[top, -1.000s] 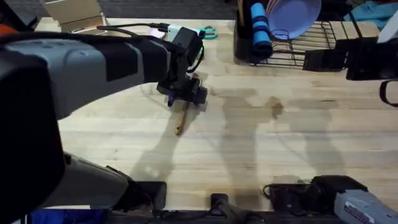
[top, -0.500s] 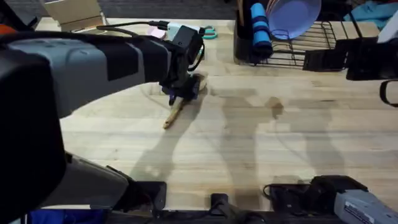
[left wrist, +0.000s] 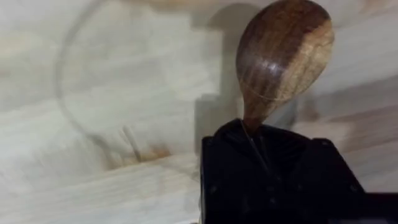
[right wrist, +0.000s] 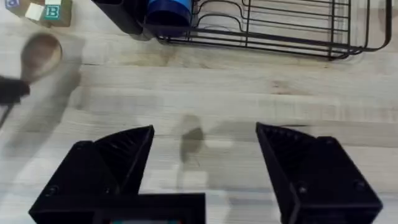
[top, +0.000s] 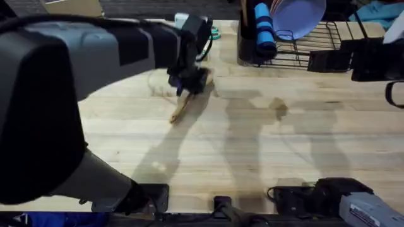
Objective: Pick up the spoon on the table one by one and put them onto the rack
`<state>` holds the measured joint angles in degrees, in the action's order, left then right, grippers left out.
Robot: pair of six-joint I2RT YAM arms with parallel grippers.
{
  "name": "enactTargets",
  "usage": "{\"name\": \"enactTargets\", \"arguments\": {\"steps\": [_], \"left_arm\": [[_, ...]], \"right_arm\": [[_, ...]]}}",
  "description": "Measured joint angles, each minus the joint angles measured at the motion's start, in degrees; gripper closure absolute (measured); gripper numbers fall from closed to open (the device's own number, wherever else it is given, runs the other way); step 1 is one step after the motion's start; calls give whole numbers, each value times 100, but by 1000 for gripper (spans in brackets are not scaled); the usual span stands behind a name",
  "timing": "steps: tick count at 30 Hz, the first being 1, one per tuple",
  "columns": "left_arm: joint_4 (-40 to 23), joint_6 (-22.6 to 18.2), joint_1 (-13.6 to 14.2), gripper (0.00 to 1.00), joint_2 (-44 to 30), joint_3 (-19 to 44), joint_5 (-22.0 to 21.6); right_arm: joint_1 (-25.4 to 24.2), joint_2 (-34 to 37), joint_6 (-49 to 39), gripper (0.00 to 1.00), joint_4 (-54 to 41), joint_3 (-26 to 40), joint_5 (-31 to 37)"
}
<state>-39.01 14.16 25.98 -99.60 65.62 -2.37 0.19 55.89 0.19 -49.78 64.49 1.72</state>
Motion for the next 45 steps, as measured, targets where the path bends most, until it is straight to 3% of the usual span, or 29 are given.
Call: {"name": "enactTargets", "arguments": {"steps": [9, 14, 25, 30, 38, 45], "left_arm": [[-358, -1, -2, 959, -8, 1567, 0], [-110, -1, -2, 957, -8, 2154, 0], [1981, 180, 19, 957, -8, 2400, 578], [3379, 291, 230, 957, -8, 2400, 696], [4542, 505, 551, 957, -80, 2409, 734], [5083, 791, 614, 956, -615, 2411, 734]], "right_arm": [[0, -2, 2, 6, 0, 0, 0], [0, -2, 2, 6, 0, 0, 0], [0, 0, 2, 6, -2, 0, 0], [0, -1, 2, 6, 0, 0, 0], [0, 1, 2, 6, 0, 0, 0], [0, 0, 1, 6, 0, 0, 0]]}}
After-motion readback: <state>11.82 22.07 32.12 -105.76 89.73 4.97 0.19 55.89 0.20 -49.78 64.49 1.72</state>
